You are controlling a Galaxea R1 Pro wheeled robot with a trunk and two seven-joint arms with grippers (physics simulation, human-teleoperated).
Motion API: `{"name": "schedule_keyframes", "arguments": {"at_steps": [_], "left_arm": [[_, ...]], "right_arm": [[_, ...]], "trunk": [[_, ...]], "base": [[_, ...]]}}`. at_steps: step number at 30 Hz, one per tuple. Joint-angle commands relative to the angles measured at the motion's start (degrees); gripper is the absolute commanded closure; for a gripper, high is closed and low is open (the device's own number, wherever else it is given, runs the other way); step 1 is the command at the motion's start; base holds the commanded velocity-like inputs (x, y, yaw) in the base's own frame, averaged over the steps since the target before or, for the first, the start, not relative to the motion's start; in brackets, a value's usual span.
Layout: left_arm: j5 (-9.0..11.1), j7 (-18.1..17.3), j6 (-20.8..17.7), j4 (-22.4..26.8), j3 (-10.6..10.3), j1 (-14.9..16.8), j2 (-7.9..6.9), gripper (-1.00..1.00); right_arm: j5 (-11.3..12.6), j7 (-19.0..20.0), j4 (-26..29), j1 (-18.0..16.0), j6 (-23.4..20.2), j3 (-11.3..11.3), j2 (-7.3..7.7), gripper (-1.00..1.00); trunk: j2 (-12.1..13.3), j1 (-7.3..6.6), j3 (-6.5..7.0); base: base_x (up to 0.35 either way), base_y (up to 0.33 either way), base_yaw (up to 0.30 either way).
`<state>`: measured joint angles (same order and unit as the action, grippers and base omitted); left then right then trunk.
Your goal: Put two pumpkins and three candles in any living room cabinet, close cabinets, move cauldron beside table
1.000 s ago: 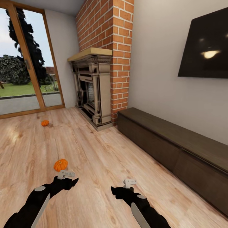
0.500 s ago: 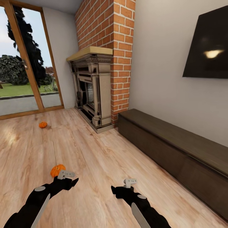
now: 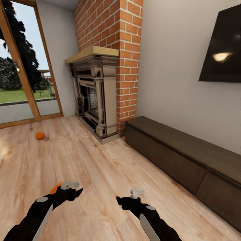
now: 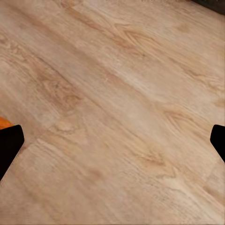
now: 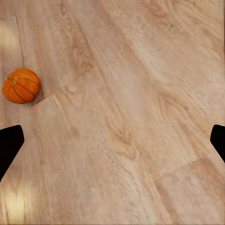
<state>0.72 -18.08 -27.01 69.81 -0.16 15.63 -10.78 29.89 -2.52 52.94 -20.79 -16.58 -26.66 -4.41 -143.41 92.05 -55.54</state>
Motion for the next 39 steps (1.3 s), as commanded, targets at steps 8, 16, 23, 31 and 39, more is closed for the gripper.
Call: {"name": "schedule_keyframes", "arguments": {"at_steps": [8,16,23,31,39], "left_arm": [[0.1,-0.1,-0.2,0.1,0.0,0.0,-0.15,-1.0],[0.1,-0.1,-0.2,0.2,0.1,0.0,-0.34,-1.0],[0.1,-0.1,-0.2,0.2,0.1,0.0,-0.38,-1.0],[0.1,-0.2,-0.2,0.2,0.1,0.0,-0.54,-1.0],[0.2,-0.5,-0.4,3.1,0.2,-0.1,-0.65,-1.0]], "right_arm": [[0.4,-0.1,-2.8,0.0,0.4,0.0,-0.07,-1.0],[0.5,-0.1,-3.1,0.0,0.5,0.0,-0.08,-1.0],[0.6,-0.1,-3.2,0.0,0.5,0.2,-0.04,-1.0],[0.7,0.1,-3.2,0.0,0.5,0.3,0.01,-1.0],[2.1,5.0,-3.1,0.0,0.4,1.0,0.35,-1.0]], "trunk": [[0.0,0.01,-0.4],[0.0,0.01,-0.74],[0.0,0.01,-1.04],[0.0,0.01,-1.37],[0.0,0.01,-1.8]], "base": [[0.142,0.171,-0.247],[0.007,0.114,-0.252],[0.0,0.214,-0.253],[0.0,0.143,-0.253],[-0.001,0.006,-0.248]]}}
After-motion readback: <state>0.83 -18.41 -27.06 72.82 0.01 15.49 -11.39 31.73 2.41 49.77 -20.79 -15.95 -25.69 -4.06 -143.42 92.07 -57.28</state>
